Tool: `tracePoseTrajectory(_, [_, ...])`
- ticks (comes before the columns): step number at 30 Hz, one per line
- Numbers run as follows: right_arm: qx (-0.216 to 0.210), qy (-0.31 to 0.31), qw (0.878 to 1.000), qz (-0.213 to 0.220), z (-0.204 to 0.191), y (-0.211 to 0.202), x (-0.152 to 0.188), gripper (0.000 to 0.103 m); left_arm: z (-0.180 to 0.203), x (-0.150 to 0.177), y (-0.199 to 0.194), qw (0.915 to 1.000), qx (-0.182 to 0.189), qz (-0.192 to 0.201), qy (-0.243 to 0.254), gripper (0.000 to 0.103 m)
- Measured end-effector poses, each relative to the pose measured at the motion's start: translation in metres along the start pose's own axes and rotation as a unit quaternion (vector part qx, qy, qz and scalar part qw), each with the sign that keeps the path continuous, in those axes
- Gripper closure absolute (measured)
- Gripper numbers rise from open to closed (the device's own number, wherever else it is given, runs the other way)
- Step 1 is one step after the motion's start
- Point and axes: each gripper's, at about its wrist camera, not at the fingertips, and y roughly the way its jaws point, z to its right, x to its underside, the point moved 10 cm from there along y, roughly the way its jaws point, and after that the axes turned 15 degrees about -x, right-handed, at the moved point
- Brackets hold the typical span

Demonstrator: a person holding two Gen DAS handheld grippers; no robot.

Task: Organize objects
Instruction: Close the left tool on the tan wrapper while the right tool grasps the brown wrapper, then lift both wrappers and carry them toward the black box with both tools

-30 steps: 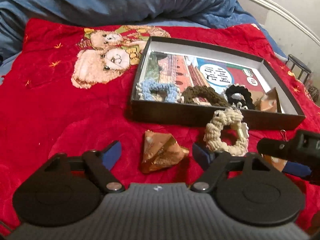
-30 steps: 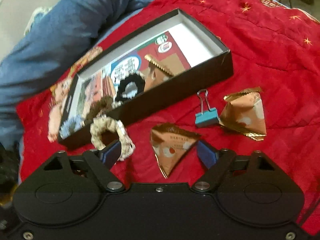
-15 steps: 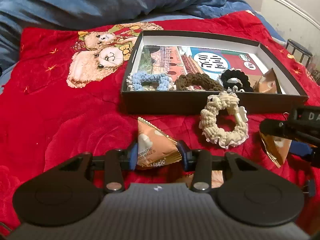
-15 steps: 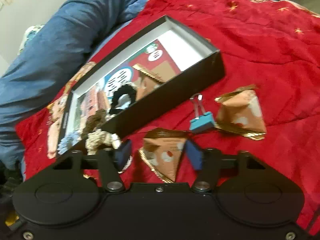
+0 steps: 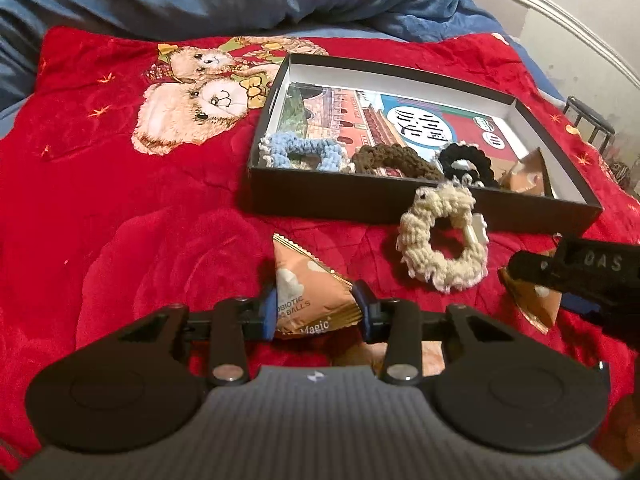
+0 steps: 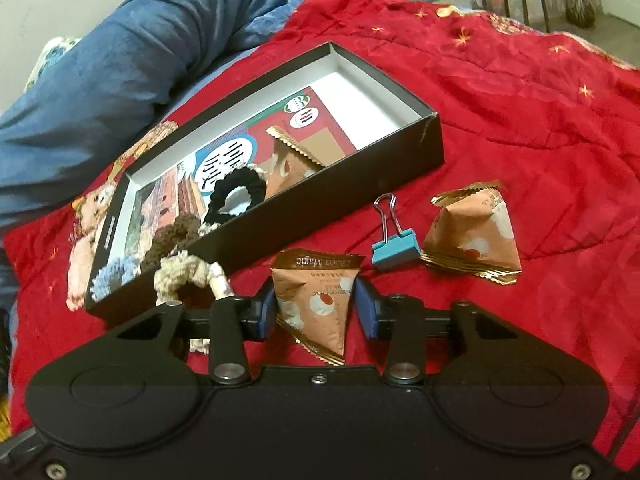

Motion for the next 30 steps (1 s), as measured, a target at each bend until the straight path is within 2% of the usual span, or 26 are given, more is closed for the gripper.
tracePoseTrajectory(6, [-0.019,0.008,1.000,-0.007,0.000,-0.011,0.008,0.066,-0.001,0.014,-0.025,0.9990,-0.007,0.031,0.032,0.061])
tracePoseTrajectory(8, [-0.025,0.008,1.000,-0.013,-0.002,-0.015,0.013,0.066,-0.005,0.016,-0.033,0.9989,-0.012,0.037,0.024,0.061])
tracePoseTrajectory(12, [-0.042,0.018,0.999,-0.017,-0.008,-0.021,0.020,0.067,-0.009,0.024,-0.040,0.9995,-0.014,0.027,-0.002,0.061])
tracePoseTrajectory(18, [-0.045,0.025,0.999,-0.017,-0.008,-0.020,0.021,0.067,-0.005,0.026,-0.042,0.9992,-0.021,0.035,0.005,0.061])
tracePoseTrajectory(30, [-0.061,0.086,0.994,0.010,0.001,-0.015,0.011,0.068,-0.004,0.026,-0.032,0.9989,-0.035,0.031,-0.005,0.059])
